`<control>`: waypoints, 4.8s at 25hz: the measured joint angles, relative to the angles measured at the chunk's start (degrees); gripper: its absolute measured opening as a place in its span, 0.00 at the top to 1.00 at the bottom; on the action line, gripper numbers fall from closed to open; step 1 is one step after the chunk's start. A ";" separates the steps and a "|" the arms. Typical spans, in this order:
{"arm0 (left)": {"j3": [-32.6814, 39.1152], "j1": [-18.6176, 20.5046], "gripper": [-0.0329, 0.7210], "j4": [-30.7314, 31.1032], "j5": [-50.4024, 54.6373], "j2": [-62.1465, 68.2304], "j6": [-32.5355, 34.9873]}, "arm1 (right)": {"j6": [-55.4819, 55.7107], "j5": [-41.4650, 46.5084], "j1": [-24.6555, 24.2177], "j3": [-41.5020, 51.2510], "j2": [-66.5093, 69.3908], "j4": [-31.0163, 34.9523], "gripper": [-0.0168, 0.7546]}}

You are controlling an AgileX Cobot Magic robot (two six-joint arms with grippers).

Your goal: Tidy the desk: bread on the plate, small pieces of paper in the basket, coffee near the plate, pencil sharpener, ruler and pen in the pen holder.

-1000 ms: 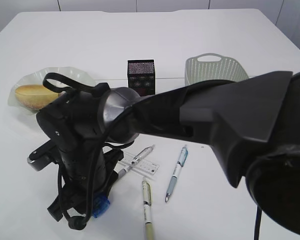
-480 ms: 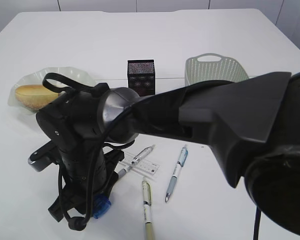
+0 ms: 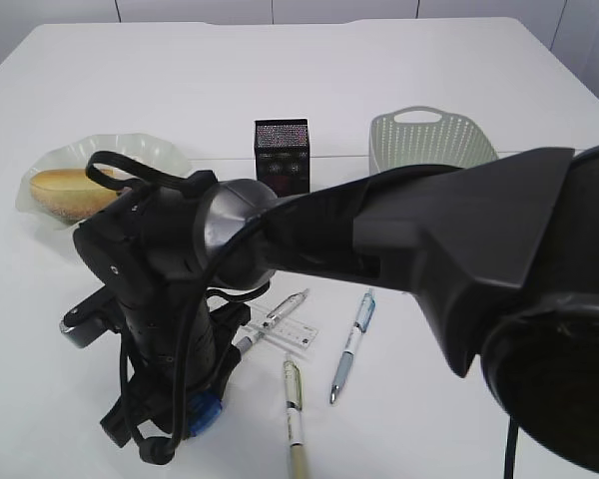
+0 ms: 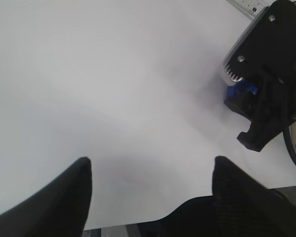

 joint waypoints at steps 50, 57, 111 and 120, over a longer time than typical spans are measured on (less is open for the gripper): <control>0.00 0.00 0.22 0.00 -2.62 0.00 0.00 | -23.39 -16.01 -43.57 -3.16 -10.06 55.38 0.56; 0.00 0.00 0.22 0.00 -2.75 0.00 0.00 | -24.37 -19.08 -43.32 -8.06 -3.61 61.80 0.56; 0.00 0.00 0.22 0.00 -3.96 0.00 0.00 | -14.53 -8.59 -40.13 -25.32 2.99 43.27 0.44; 0.00 0.00 0.22 0.00 -3.96 0.00 0.00 | -5.70 -3.01 -38.92 -23.57 -8.63 25.04 0.44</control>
